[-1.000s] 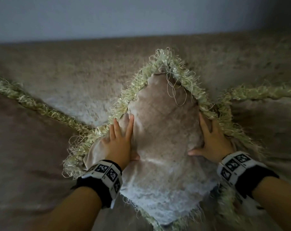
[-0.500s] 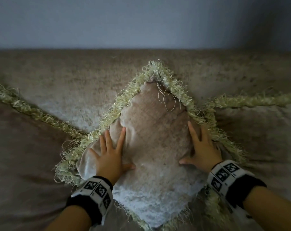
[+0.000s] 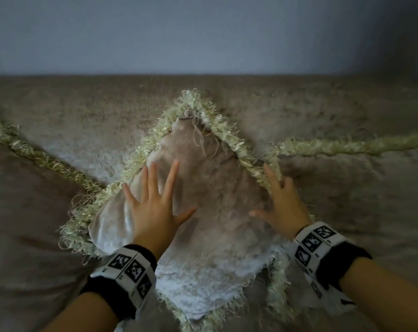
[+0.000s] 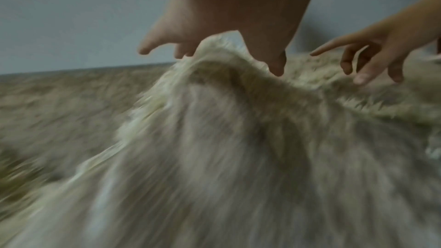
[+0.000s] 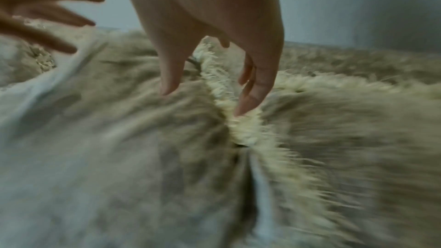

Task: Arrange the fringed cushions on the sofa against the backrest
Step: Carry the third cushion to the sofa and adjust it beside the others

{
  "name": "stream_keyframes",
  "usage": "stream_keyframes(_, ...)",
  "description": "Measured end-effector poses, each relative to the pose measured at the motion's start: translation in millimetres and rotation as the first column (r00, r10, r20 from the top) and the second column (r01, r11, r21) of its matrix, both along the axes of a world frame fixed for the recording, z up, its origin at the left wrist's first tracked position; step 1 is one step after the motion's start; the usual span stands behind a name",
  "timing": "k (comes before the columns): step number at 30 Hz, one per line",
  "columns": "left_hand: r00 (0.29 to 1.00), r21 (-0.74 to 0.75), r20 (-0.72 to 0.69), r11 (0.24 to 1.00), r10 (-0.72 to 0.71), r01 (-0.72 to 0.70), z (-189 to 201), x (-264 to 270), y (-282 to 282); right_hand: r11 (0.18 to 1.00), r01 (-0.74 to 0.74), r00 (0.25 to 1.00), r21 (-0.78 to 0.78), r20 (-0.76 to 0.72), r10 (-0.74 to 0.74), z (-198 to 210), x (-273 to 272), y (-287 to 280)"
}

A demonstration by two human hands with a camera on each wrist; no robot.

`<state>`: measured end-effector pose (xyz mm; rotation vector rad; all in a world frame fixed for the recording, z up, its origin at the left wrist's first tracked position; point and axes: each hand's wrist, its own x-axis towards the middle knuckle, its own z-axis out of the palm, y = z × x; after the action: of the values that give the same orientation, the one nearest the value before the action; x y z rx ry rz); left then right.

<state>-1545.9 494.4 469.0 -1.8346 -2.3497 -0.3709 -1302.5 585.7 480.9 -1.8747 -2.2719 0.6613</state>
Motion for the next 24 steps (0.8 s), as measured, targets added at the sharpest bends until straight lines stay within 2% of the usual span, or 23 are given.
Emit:
stream_keyframes(3,0.997,0.069,-0.014,0.994,-0.079,0.080,23,56,26,0.997,0.027,0.998,0.079,0.061,-0.032,14,56,9)
stream_keyframes(9,0.983,0.032,-0.020,0.982,-0.183,0.184,37,187,89,0.990,0.143,0.986,0.015,0.079,-0.144,22,203,43)
stream_keyframes(13,0.956,-0.035,-0.014,0.956,-0.293,0.292,24,266,127,0.970,0.242,0.954,-0.023,0.187,-0.234,10,298,54)
stream_keyframes(15,0.937,-0.062,-0.060,0.938,-0.345,0.341,11,297,143,0.953,0.299,0.936,-0.051,0.211,-0.282,0,342,57)
stream_keyframes(17,0.924,-0.128,-0.027,0.918,-0.381,0.375,11,310,152,0.949,0.306,0.934,-0.074,0.217,-0.284,-7,358,61)
stream_keyframes(18,0.905,-0.129,-0.066,0.903,-0.420,0.410,6,318,161,0.940,0.321,0.934,-0.117,0.206,-0.293,-13,368,66)
stream_keyframes(19,0.870,-0.178,-0.075,0.865,-0.486,0.468,-11,369,196,0.912,0.381,0.914,-0.149,0.209,-0.348,-29,417,77)
stream_keyframes(22,0.882,-0.374,-0.122,0.844,-0.455,0.384,-1,361,209,0.937,0.295,0.950,-0.185,0.160,-0.268,-41,414,85)
stream_keyframes(24,0.881,-0.431,-0.171,0.838,-0.441,0.335,-4,363,222,0.937,0.287,0.957,-0.198,0.101,-0.272,-49,419,93)
